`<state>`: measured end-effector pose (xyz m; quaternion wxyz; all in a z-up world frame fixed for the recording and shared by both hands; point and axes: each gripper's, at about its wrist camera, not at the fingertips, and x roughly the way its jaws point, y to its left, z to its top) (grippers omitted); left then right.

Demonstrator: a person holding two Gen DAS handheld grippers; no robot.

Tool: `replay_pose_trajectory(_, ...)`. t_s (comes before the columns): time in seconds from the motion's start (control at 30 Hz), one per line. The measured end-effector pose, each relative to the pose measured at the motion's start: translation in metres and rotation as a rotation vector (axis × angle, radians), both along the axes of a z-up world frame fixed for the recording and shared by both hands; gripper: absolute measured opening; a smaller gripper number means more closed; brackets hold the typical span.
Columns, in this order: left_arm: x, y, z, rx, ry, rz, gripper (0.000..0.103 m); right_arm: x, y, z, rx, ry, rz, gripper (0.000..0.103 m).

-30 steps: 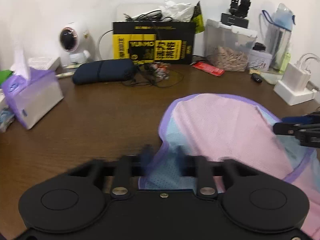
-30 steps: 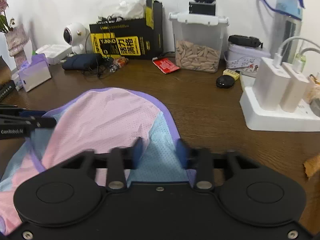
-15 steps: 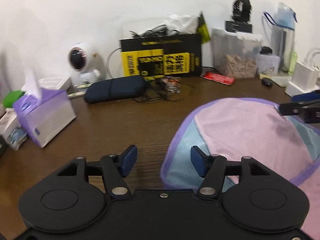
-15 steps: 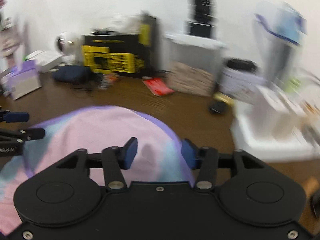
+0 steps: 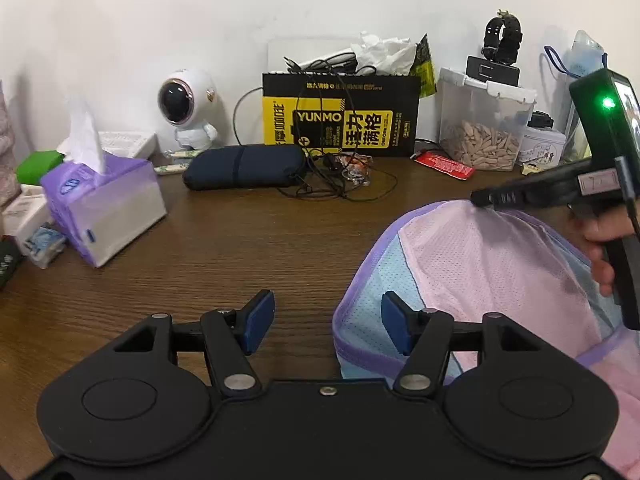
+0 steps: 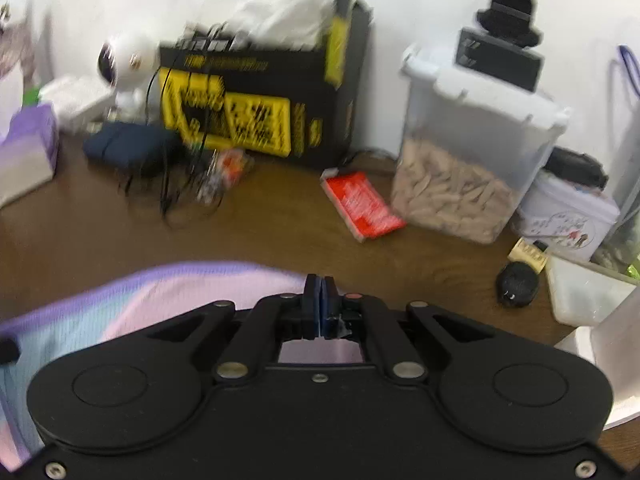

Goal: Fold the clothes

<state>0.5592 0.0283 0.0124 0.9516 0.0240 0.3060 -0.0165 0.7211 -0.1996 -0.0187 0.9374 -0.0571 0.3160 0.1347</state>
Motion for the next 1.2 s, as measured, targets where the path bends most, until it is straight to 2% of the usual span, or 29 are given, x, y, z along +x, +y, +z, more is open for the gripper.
replay_pose_trajectory(0.07,-0.023,-0.001,0.016,0.004,-0.047,-0.023,0.059,-0.026,-0.013,0.022,0.036,-0.038,-0.016,0.010)
replay_pose_trajectory(0.13,-0.052,0.002,0.033,0.007,-0.104,-0.035,0.065,-0.055,-0.019,0.039,0.041,-0.055,0.009,0.028)
replay_pose_trajectory(0.17,-0.076,0.004,0.044,0.000,-0.143,-0.037,0.067,-0.078,-0.023,0.050,0.038,-0.064,0.027,0.030)
replay_pose_trajectory(0.2,-0.088,0.003,0.048,-0.008,-0.157,-0.037,0.068,-0.104,-0.027,0.059,0.045,-0.073,0.042,0.039)
replay_pose_trajectory(0.23,-0.109,0.005,0.052,-0.028,-0.161,-0.036,0.069,-0.137,-0.033,0.068,0.054,-0.080,0.065,0.055)
replay_pose_trajectory(0.27,-0.142,0.010,0.052,-0.059,-0.148,-0.054,0.070,-0.167,-0.037,0.073,0.067,-0.084,0.084,0.063)
replay_pose_trajectory(0.3,-0.156,0.011,0.049,-0.067,-0.138,-0.062,0.070,-0.198,-0.042,0.075,0.086,-0.092,0.100,0.073)
replay_pose_trajectory(0.33,-0.168,0.011,0.047,-0.071,-0.129,-0.069,0.071,-0.230,-0.045,0.075,0.097,-0.090,0.124,0.074)
replay_pose_trajectory(0.47,-0.244,-0.003,0.011,0.002,-0.069,-0.091,0.072,-0.335,-0.054,0.061,0.102,-0.071,0.214,0.074)
replay_pose_trajectory(0.53,-0.259,-0.005,0.000,0.003,-0.045,-0.088,0.072,-0.402,-0.061,0.046,0.099,-0.081,0.246,0.074)
replay_pose_trajectory(0.63,-0.281,-0.003,-0.015,-0.070,0.025,-0.079,0.072,-0.458,-0.068,0.029,0.068,-0.103,0.260,0.074)
replay_pose_trajectory(0.67,-0.286,0.000,-0.021,-0.126,0.049,-0.067,0.072,-0.477,-0.068,0.022,0.053,-0.111,0.260,0.074)
replay_pose_trajectory(0.73,-0.287,0.002,-0.025,-0.161,0.082,-0.064,0.072,-0.496,-0.070,0.013,0.091,-0.117,0.275,0.073)
replay_pose_trajectory(0.8,-0.289,0.001,-0.028,-0.161,0.077,-0.052,0.071,-0.504,-0.069,0.006,0.125,-0.094,0.281,0.072)
replay_pose_trajectory(0.87,-0.292,0.000,-0.029,-0.158,0.068,-0.046,0.057,-0.503,-0.067,-0.003,0.119,-0.060,0.277,0.057)
replay_pose_trajectory(0.9,-0.293,-0.002,-0.030,-0.156,0.063,-0.046,0.043,-0.498,-0.066,-0.008,0.118,-0.038,0.267,0.045)
replay_pose_trajectory(0.93,-0.296,-0.004,-0.031,-0.146,0.058,-0.041,0.025,-0.495,-0.067,-0.012,0.117,-0.024,0.254,0.041)
replay_pose_trajectory(1.03,-0.305,-0.010,-0.032,-0.131,0.050,-0.029,0.013,-0.495,-0.070,-0.018,0.100,-0.010,0.220,0.032)
replay_pose_trajectory(1.07,-0.310,-0.012,-0.033,-0.130,0.048,-0.034,0.013,-0.496,-0.072,-0.017,0.094,-0.003,0.214,0.031)
replay_pose_trajectory(1.1,-0.316,-0.014,-0.034,-0.128,0.046,-0.040,0.013,-0.500,-0.074,-0.016,0.083,0.001,0.216,0.025)
replay_pose_trajectory(1.2,-0.338,-0.022,-0.037,-0.076,0.018,-0.062,0.013,-0.512,-0.082,-0.016,0.046,-0.002,0.224,0.023)
